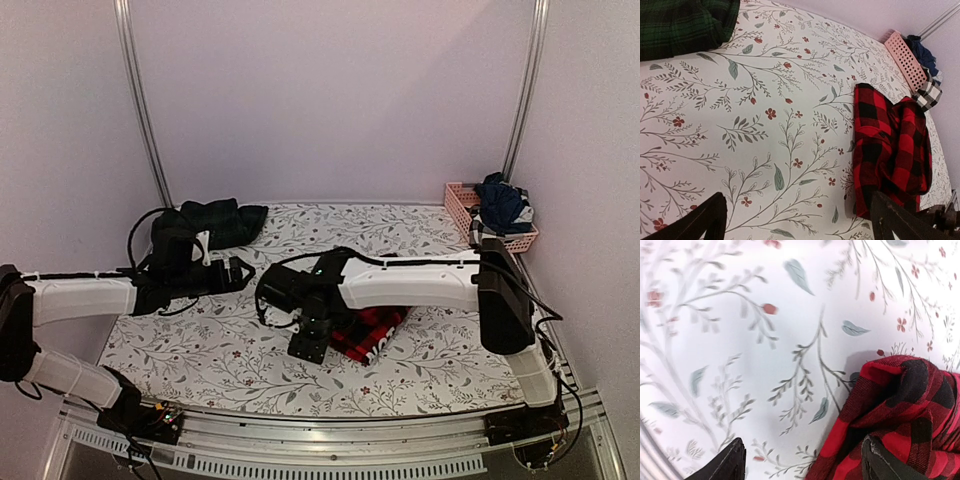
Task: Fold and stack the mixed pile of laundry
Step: Turn over the square-folded T-shirt at the center of the board, then rotate the square-folded T-shirt at the center of the board.
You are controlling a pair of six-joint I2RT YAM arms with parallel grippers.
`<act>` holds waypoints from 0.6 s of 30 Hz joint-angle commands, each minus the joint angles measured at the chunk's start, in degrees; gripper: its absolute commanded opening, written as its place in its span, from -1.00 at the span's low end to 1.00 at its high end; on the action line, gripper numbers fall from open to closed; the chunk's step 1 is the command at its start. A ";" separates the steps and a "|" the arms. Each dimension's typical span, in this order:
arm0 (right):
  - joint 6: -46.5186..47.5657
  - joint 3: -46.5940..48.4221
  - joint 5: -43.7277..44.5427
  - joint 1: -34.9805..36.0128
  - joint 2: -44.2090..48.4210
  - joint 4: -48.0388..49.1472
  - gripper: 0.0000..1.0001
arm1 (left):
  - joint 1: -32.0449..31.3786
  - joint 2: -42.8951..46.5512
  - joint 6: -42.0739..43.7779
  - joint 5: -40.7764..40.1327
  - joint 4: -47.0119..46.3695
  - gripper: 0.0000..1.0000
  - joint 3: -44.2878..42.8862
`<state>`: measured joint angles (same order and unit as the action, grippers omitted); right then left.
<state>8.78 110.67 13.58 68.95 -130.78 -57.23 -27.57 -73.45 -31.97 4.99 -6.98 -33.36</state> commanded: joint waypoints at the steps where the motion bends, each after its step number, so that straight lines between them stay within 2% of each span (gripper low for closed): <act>1: 7.93 -5.43 -19.53 -0.49 13.32 11.09 0.57 | 0.33 -1.08 -3.22 2.95 -2.92 0.99 0.47; 3: 8.76 -9.49 -23.15 -2.07 16.78 13.53 0.55 | -0.59 -1.14 -3.22 4.60 -4.62 0.99 1.07; 6: 5.94 -17.42 -30.27 -9.88 24.75 20.74 0.53 | -5.80 -1.32 2.30 5.30 -6.08 0.99 0.61; 9: -3.50 -29.38 -36.23 -25.04 35.71 34.68 0.60 | -13.27 -3.31 8.90 1.02 -5.32 0.99 -2.40; 11: -11.74 -35.06 -36.12 -34.48 40.12 40.48 0.61 | -15.23 -7.51 9.54 0.64 -4.26 0.99 -4.77; 14: -17.83 -38.91 -38.69 -46.06 40.14 44.19 0.52 | -15.95 -12.05 6.04 4.51 -7.15 0.99 -6.01; 18: -18.45 -38.86 -40.58 -52.50 33.20 44.33 0.28 | -17.93 -16.04 1.72 6.67 -11.31 0.95 -6.10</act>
<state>-4.29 73.17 -21.26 17.43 -92.53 -16.38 -43.79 -86.41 -27.20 9.08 -13.85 -38.52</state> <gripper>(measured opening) 0.684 0.989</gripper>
